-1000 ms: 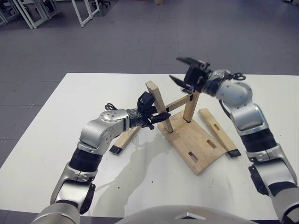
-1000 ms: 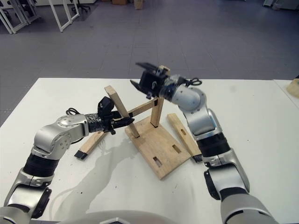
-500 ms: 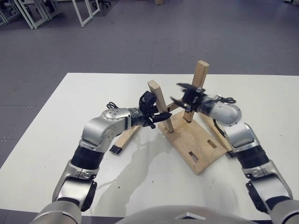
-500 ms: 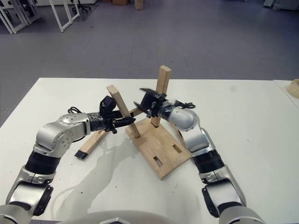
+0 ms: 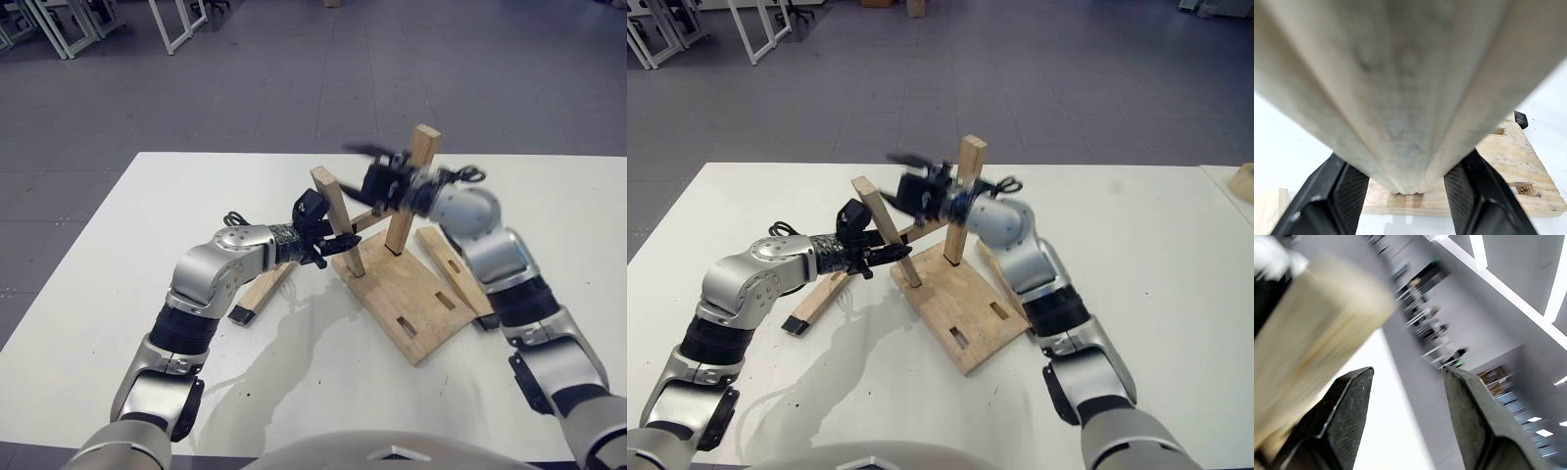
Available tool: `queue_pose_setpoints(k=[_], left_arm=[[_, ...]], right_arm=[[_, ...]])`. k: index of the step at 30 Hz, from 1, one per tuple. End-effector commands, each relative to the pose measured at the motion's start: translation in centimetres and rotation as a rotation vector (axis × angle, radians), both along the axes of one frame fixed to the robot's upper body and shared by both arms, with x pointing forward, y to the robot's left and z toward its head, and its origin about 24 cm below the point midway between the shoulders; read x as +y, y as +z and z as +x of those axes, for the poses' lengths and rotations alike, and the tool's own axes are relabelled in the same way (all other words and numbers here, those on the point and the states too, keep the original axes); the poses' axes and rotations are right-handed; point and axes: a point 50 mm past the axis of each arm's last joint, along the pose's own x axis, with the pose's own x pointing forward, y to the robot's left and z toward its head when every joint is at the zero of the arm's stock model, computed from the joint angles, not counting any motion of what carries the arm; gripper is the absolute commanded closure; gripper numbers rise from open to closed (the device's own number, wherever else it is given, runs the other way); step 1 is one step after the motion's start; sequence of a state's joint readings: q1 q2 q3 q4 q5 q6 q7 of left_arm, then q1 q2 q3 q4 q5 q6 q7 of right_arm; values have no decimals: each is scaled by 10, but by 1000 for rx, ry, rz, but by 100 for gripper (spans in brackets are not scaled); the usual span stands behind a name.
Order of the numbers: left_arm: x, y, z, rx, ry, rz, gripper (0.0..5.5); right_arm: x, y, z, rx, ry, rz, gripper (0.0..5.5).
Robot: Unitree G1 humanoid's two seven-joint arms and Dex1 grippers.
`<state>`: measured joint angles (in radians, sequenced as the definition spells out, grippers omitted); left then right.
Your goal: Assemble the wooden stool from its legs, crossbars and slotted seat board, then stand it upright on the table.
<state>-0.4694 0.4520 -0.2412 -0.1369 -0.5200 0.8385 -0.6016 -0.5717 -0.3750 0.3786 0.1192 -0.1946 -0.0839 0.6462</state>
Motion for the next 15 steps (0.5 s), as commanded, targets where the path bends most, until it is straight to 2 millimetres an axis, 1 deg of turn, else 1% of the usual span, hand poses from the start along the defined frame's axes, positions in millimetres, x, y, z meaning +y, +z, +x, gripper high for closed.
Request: queue_pose_setpoints(k=[1, 2, 3, 4, 5, 7, 8, 9, 11, 13, 15], left_arm=[[2, -23, -5, 107, 12, 96, 345], [2, -23, -5, 107, 12, 96, 345], [2, -23, -6, 107, 13, 96, 345], [2, -24, -6, 109, 14, 96, 345], [2, -24, -6, 111, 14, 95, 345], [5, -25, -4, 113, 23, 95, 345], [6, -23, -2, 108, 28, 86, 345], [7, -21, -1, 100, 36, 75, 345], [7, -13, 3, 60, 37, 55, 345], [6, -6, 6, 33, 38, 38, 345], [4, 0, 7, 12, 26, 27, 345]], right_arm=[[-30, -61, -11, 177, -67, -316, 291], [-34, -64, -13, 167, -61, -369, 291], [-36, -62, -13, 146, -61, -381, 291], [-35, -51, -10, 118, -88, -316, 291], [-32, -38, -6, 87, -114, -224, 291], [-32, -1, 3, 20, -217, 66, 291], [-37, 20, 7, -34, -268, 196, 291], [-42, 37, 10, -79, -309, 296, 291], [-55, 61, 11, -149, -379, 414, 291], [-62, 69, 10, -174, -412, 444, 291], [-66, 69, 9, -179, -428, 448, 291]])
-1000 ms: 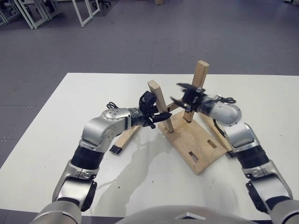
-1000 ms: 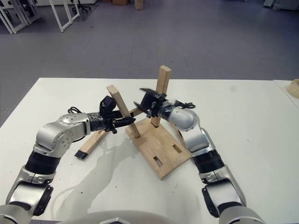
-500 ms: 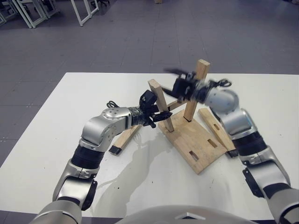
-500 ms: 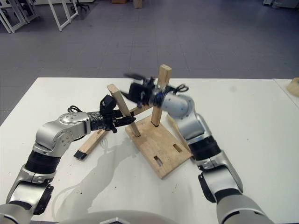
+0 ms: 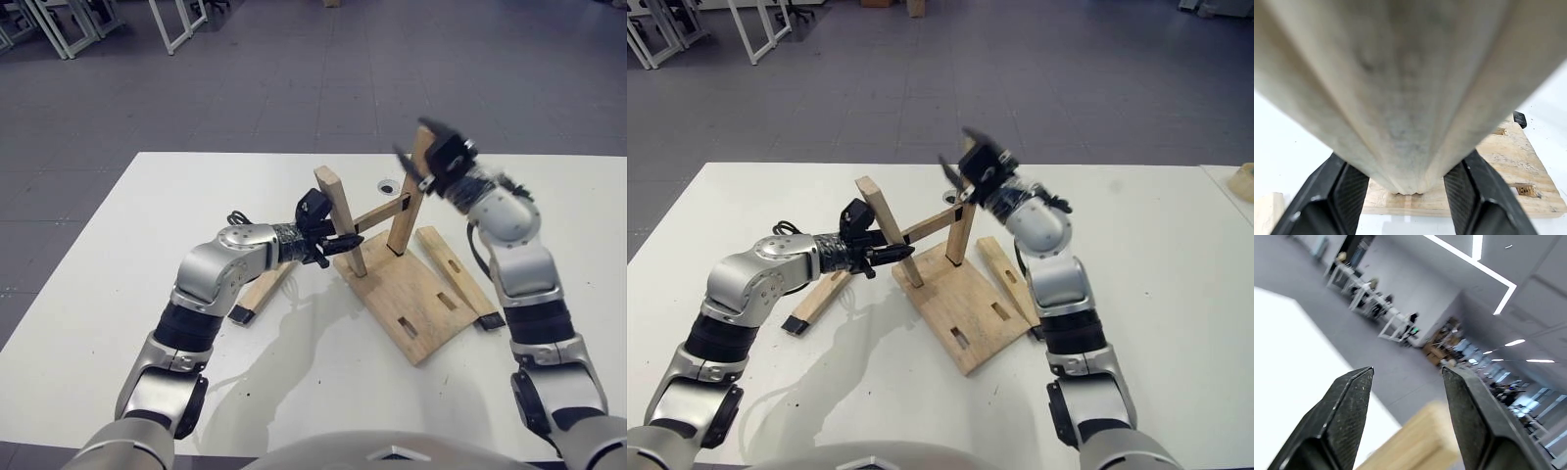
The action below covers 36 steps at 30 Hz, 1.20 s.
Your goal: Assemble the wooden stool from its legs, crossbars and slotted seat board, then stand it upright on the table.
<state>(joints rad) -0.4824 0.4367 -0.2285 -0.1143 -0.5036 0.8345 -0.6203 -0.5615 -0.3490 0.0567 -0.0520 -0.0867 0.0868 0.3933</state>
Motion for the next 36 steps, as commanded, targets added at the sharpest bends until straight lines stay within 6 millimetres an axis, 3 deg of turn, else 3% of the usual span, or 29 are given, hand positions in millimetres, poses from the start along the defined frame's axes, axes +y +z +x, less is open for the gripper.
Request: queue_pose_setpoints(k=[1, 4, 10, 15, 19, 21, 25, 27, 31, 36], left_arm=[[3, 0, 3, 7, 20, 32, 345], [2, 5, 4, -23, 7, 28, 345], [4, 15, 2, -100, -23, -3, 223], [23, 11, -16, -49, -12, 2, 151], [49, 0, -45, 34, 14, 59, 151], [52, -13, -48, 55, 44, 105, 151], [28, -50, -32, 71, 118, 158, 151], [18, -67, -27, 85, 145, 188, 151], [10, -100, -34, 172, 176, 199, 151], [10, -104, -26, 152, 223, 180, 151]], right_arm=[[-7, 3, -3, -4, -27, 19, 291], [-7, 3, -5, -10, -29, 7, 291], [-11, 2, -7, -13, -36, 1, 291], [-34, -8, -20, 6, -76, -35, 291], [-65, -31, -48, 52, -100, -177, 291], [-77, -55, -56, 145, -82, -247, 291], [-84, -120, -63, 385, 24, -470, 291], [-85, -138, -58, 451, 69, -550, 291], [-85, -161, -51, 504, 128, -664, 291], [-71, -168, -64, 503, 294, -685, 291]])
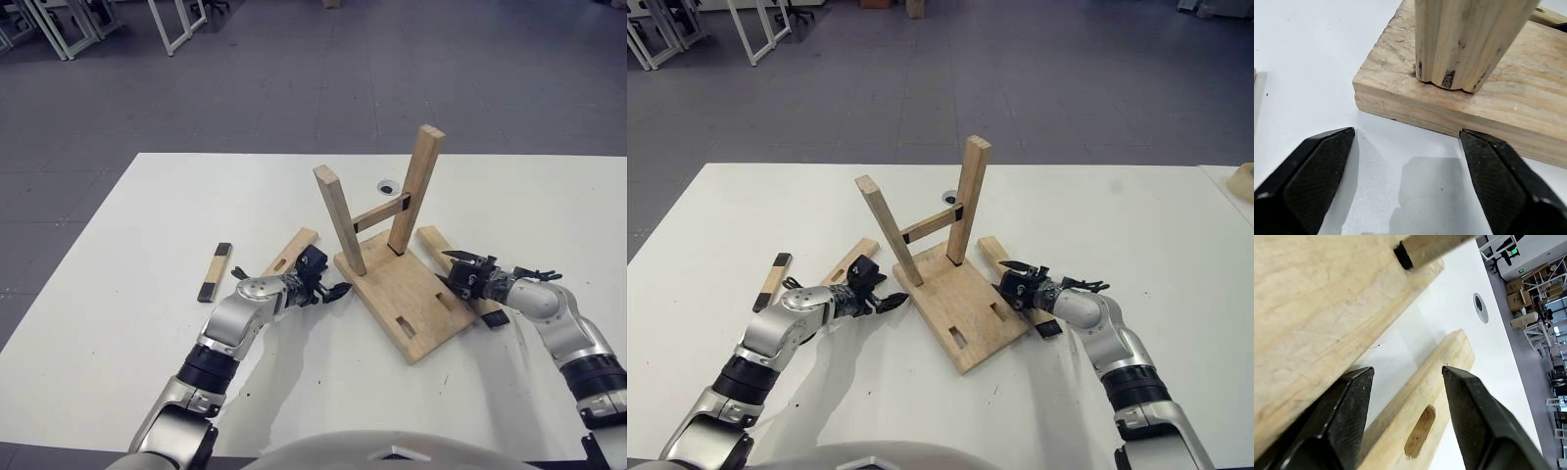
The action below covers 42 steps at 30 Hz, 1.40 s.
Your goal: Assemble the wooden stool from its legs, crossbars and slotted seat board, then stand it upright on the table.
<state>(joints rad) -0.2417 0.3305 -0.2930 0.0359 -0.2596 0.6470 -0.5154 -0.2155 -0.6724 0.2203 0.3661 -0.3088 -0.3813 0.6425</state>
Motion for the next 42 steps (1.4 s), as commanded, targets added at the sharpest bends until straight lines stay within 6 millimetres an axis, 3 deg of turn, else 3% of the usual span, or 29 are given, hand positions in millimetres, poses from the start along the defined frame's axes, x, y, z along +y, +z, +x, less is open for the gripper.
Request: queue_pose_setpoints(k=[1, 7, 10, 14, 19, 21, 24, 29, 33, 42], left_arm=[[3, -13, 2, 38, 50, 28, 151], [19, -7, 8, 0, 106, 40, 151], [40, 16, 5, -75, 147, 31, 151], [67, 57, -15, -218, 209, -16, 151], [107, 70, -33, -261, 359, 42, 151], [126, 69, -37, -292, 448, 100, 151], [148, 50, -53, -264, 583, 171, 151], [165, 12, -78, -168, 699, 237, 151], [171, -3, -77, -128, 731, 199, 151], [162, -20, -85, 6, 715, 190, 313]], right_arm=[[16, -5, -14, 52, 131, 32, 291], [22, -1, -15, 42, 120, 68, 291], [14, 10, -15, 7, 43, 105, 291], [11, 42, -13, -46, -182, 419, 291], [7, 43, -16, -24, -318, 521, 291], [3, 45, -15, -37, -381, 558, 291], [-5, 44, -16, -42, -488, 629, 291], [-6, 44, -16, -19, -529, 667, 291], [-2, 46, -14, -9, -510, 662, 291], [-1, 51, -10, -18, -500, 668, 291]])
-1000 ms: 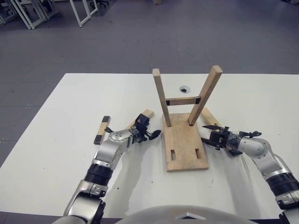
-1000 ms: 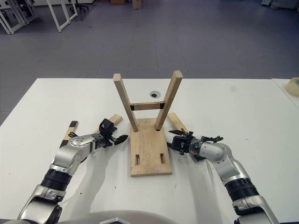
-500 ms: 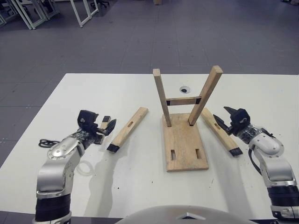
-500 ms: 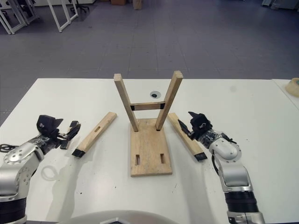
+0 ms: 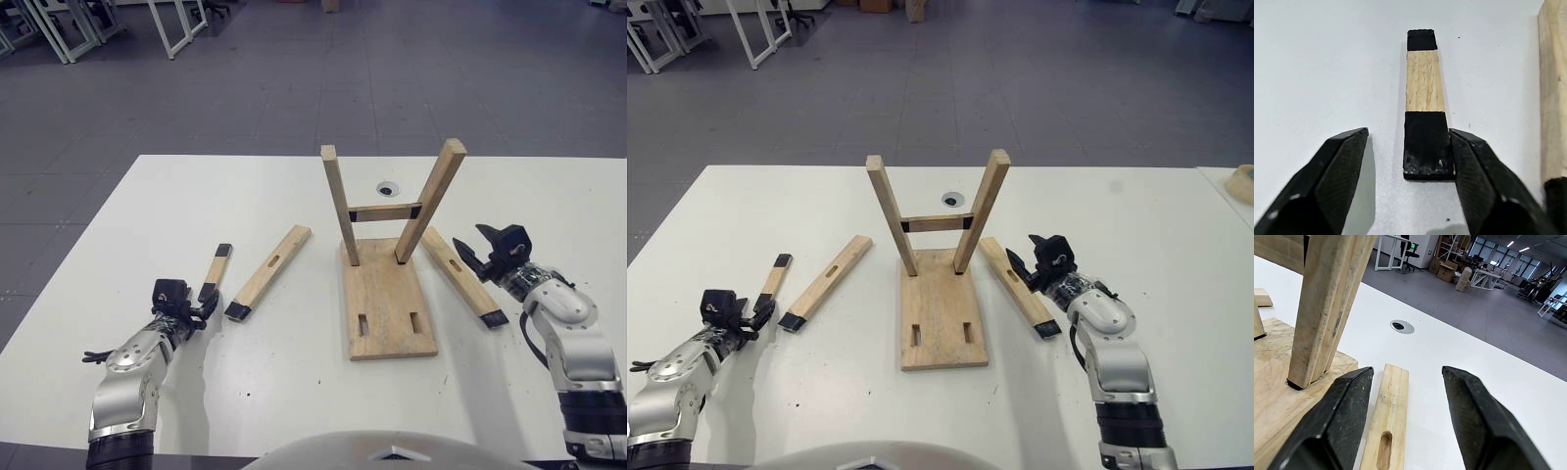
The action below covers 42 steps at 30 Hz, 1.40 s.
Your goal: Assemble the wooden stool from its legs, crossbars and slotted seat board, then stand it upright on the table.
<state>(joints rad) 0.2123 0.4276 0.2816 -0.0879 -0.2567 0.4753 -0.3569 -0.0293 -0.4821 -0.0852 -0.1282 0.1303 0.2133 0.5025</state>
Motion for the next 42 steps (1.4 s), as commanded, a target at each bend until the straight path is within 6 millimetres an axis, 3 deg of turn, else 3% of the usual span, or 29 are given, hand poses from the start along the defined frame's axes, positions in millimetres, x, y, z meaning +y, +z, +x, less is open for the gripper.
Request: queue_pose_setpoints(k=[1, 4, 6, 12, 15, 19, 22, 26, 30, 34, 42], left_arm=[[-4, -15, -12, 119, 11, -9, 335], [-4, -14, -8, 129, 24, 0, 390], [-7, -10, -2, 102, 22, 8, 417], [-13, 9, 15, -40, 28, 22, 420], [-14, 47, 31, -369, 16, 72, 420], [-28, 101, 40, -768, -65, 83, 420], [-53, 138, 46, -957, -188, 55, 420], [-94, 175, 52, -1072, -391, 27, 420], [-124, 184, 55, -1070, -511, 52, 420], [-144, 174, 55, -1047, -572, 48, 420], [-162, 166, 51, -1007, -679, 18, 420]], right_arm=[[1, 8, 5, -20, -7, 17, 291], [0, 8, 6, 3, -27, 74, 291], [-1, 8, 6, 27, -48, 128, 260], [-9, 6, -2, 178, -50, 252, 144], [-11, 6, -16, 376, 51, 428, 118], [10, 32, -32, 498, 317, 671, 118], [31, 58, -40, 488, 514, 807, 118], [51, 92, -29, 379, 591, 901, 118], [76, 119, -14, 296, 605, 962, 118], [95, 140, 2, 222, 603, 1075, 118], [128, 162, 22, 183, 665, 1165, 118]])
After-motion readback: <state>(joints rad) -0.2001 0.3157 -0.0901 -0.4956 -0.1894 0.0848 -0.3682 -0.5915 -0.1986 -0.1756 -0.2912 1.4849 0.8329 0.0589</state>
